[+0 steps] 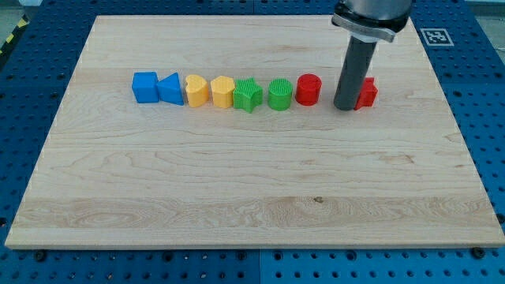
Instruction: Push the red star to the top right of the red circle
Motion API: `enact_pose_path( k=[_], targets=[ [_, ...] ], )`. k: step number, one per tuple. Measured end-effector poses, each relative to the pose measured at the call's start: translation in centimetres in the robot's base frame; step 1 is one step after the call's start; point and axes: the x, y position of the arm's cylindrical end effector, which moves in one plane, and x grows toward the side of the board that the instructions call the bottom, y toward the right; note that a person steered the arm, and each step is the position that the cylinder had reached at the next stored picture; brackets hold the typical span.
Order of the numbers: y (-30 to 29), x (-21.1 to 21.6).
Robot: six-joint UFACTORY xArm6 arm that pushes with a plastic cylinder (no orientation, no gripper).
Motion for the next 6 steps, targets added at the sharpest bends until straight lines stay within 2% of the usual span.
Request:
enact_pose_path(
  k=[1,2,3,4,5,6],
  targets=[
    [0.1,2.3],
    [4.6,-0.1],
    [8.2,-5.7],
    [7.8,-4.5],
    [5.7,1.0],
    [1.6,2.5]
  ],
)
